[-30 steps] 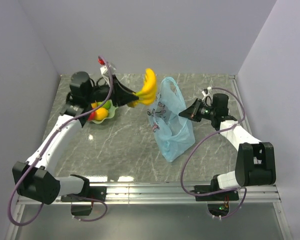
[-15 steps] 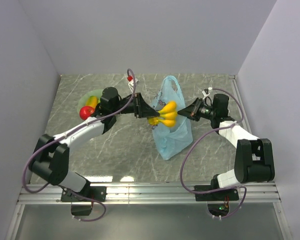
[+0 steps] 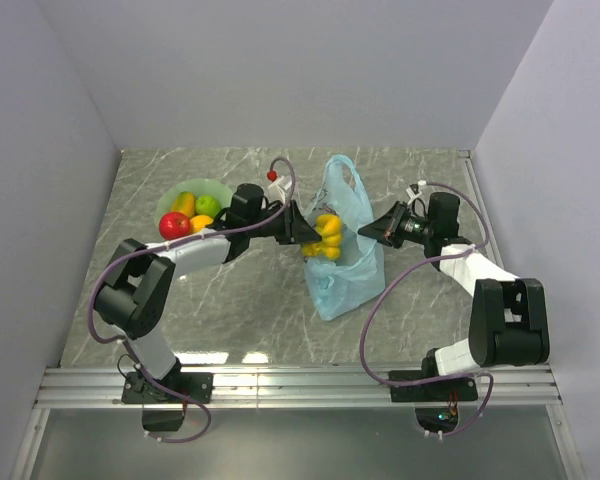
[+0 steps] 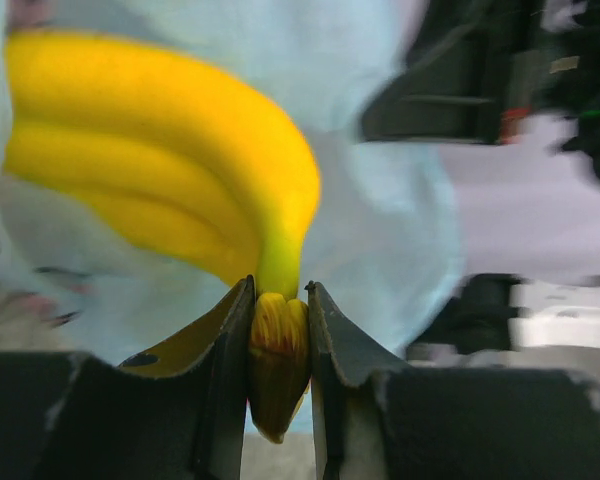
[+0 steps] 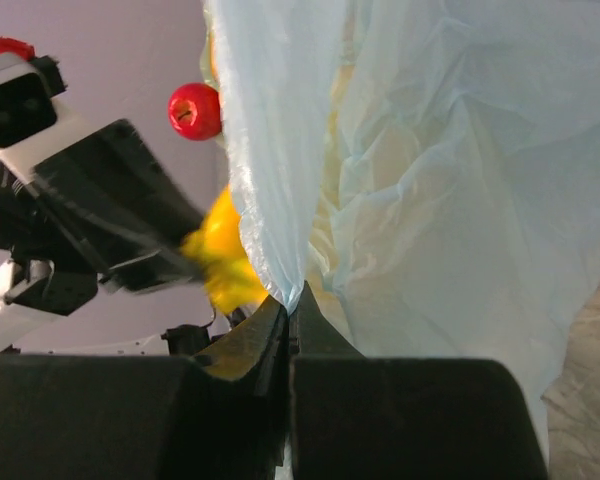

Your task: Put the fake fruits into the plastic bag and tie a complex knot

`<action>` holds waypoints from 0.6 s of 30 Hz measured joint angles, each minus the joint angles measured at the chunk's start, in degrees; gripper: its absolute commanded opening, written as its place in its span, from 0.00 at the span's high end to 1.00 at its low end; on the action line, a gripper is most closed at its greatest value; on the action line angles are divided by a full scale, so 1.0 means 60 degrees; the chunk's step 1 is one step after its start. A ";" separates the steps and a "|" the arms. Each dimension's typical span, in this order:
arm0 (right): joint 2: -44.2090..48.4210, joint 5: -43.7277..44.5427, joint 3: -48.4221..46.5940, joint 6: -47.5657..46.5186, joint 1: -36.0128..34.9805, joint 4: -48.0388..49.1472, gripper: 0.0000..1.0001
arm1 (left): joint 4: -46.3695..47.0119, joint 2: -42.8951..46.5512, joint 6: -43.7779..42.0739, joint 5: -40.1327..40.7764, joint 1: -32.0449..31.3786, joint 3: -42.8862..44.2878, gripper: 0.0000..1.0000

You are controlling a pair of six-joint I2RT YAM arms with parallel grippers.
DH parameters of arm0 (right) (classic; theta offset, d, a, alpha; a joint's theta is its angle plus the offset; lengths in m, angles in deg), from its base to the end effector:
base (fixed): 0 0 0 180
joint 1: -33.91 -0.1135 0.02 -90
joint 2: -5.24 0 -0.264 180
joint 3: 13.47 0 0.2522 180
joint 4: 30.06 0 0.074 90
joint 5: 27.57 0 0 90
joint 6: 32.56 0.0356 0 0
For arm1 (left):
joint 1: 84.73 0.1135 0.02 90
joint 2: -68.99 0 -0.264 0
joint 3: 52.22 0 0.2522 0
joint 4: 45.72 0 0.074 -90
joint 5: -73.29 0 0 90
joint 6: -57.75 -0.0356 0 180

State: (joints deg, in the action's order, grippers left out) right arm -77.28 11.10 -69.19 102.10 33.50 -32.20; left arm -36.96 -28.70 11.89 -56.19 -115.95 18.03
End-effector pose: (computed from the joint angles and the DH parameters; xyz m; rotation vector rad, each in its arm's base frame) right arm 0.2948 0.0299 0.2150 0.2376 2.1506 1.3945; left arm 0.3092 -0.2139 0.2264 0.2959 2.1112 -1.4918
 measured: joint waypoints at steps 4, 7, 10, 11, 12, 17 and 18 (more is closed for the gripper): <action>0.0117 -0.0076 0.0000 -0.0350 0.0280 -0.0404 1.00 | -0.2455 -0.0029 -0.2022 0.1508 -0.0095 0.0929 1.00; 0.0208 -0.0073 0.0000 -0.0725 0.0328 -0.0801 1.00 | -0.4073 0.0193 -0.3668 0.3060 -0.0331 0.1530 1.00; 0.0215 -0.0076 0.0000 -0.0929 0.0317 -0.1035 1.00 | -0.5235 0.0714 -0.4987 0.4328 -0.0834 0.1574 1.00; 0.0215 -0.0076 0.0000 -0.0965 0.0284 -0.1086 1.00 | -0.5566 0.0849 -0.5348 0.4641 -0.1060 0.1632 1.00; 0.0211 -0.0073 0.0004 -0.0976 0.0244 -0.1100 1.00 | -0.5876 0.0914 -0.5672 0.4925 -0.1311 0.1756 1.00; 0.0204 -0.0025 0.0004 -0.1147 -0.0375 -0.1177 1.00 | -0.6987 0.0452 -0.6357 0.5807 -0.2484 0.3100 1.00; 0.0189 -0.0018 0.0000 -0.1184 -0.0572 -0.1188 1.00 | -0.7104 0.0175 -0.6353 0.5880 -0.2677 0.3530 0.99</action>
State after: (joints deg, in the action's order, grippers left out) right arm -76.15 10.99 -69.19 95.00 30.07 -39.33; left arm -79.58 -27.65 -26.23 -20.92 -132.02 39.21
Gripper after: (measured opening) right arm 0.007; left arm 0.296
